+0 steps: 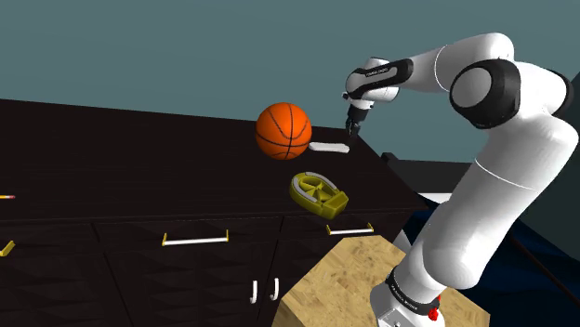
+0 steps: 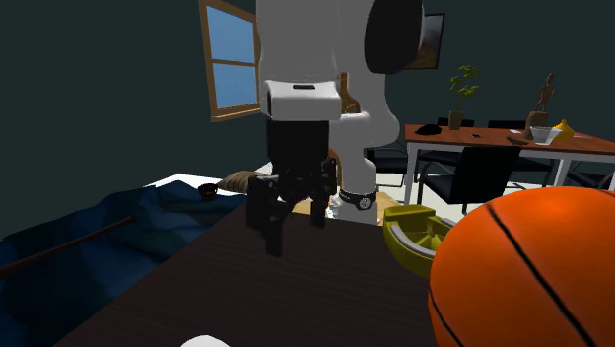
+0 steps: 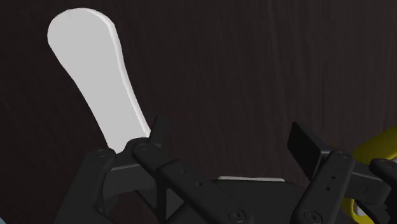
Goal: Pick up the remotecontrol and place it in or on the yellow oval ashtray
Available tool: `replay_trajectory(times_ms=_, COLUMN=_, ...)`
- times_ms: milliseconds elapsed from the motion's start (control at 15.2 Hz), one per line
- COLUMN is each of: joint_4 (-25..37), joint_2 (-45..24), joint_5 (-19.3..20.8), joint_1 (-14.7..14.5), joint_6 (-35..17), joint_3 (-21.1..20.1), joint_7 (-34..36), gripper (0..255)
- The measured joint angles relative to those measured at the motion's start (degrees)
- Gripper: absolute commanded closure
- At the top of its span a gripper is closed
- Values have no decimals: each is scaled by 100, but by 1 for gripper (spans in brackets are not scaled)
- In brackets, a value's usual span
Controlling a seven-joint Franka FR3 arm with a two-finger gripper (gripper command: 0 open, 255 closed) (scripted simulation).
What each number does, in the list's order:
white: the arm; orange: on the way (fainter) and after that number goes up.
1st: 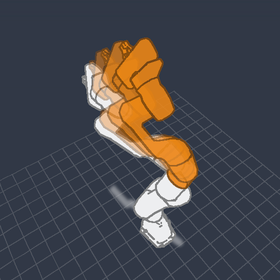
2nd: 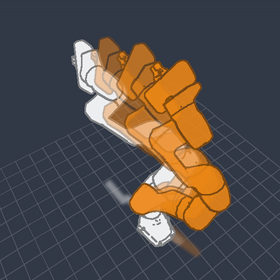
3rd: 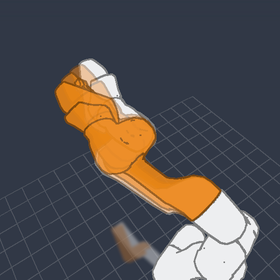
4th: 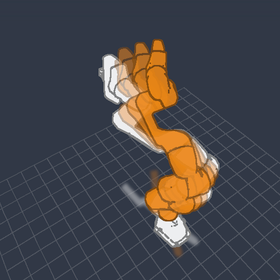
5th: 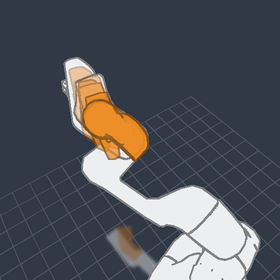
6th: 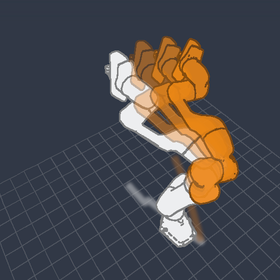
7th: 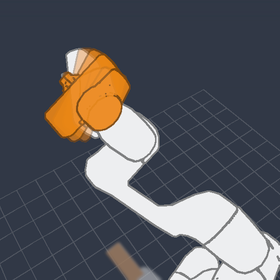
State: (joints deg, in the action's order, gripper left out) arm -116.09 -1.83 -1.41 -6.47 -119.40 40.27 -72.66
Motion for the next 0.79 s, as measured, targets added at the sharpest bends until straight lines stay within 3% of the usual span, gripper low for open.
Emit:
replay_trajectory(times_ms=264, joint_4=845, joint_2=-1161, joint_5=-815, joint_1=323, joint_6=4, joint_3=-50, joint_7=-1179, gripper=0)
replay_trajectory(times_ms=528, joint_4=1920, joint_2=-2301, joint_5=-1447, joint_1=878, joint_6=166, joint_3=-360, joint_7=-2118, gripper=0)
replay_trajectory(times_ms=792, joint_4=2613, joint_2=-2970, joint_5=-1710, joint_1=1223, joint_6=261, joint_3=-606, joint_7=-2576, gripper=0)
